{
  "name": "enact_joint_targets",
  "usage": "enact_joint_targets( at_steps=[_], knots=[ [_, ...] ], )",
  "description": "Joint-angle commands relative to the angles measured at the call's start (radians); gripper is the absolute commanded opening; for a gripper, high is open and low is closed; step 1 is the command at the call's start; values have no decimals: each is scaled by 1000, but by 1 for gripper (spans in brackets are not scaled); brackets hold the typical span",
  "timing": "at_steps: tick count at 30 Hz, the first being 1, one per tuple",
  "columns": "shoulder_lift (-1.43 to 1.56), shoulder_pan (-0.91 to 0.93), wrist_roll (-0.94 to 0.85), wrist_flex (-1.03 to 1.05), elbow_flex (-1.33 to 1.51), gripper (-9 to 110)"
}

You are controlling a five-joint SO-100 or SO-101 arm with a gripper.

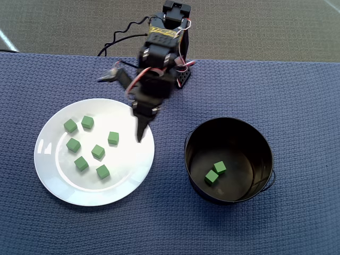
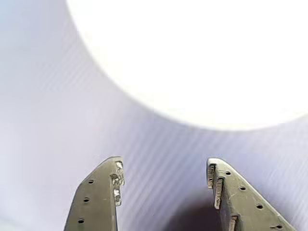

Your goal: Pick up the green cubes from the white plate and place them in the black recipient

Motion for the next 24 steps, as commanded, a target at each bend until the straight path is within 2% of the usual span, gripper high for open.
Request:
enact_joint_targets(
  at_steps=[1,5,12,15,24],
  knots=[
    [75,104,-160,-175,255,14],
    [123,153,-272,-290,443,14],
    [173,236,-377,-341,546,18],
    [81,262,-443,-333,503,22],
    [-147,330,-578,-367,357,20]
  ],
)
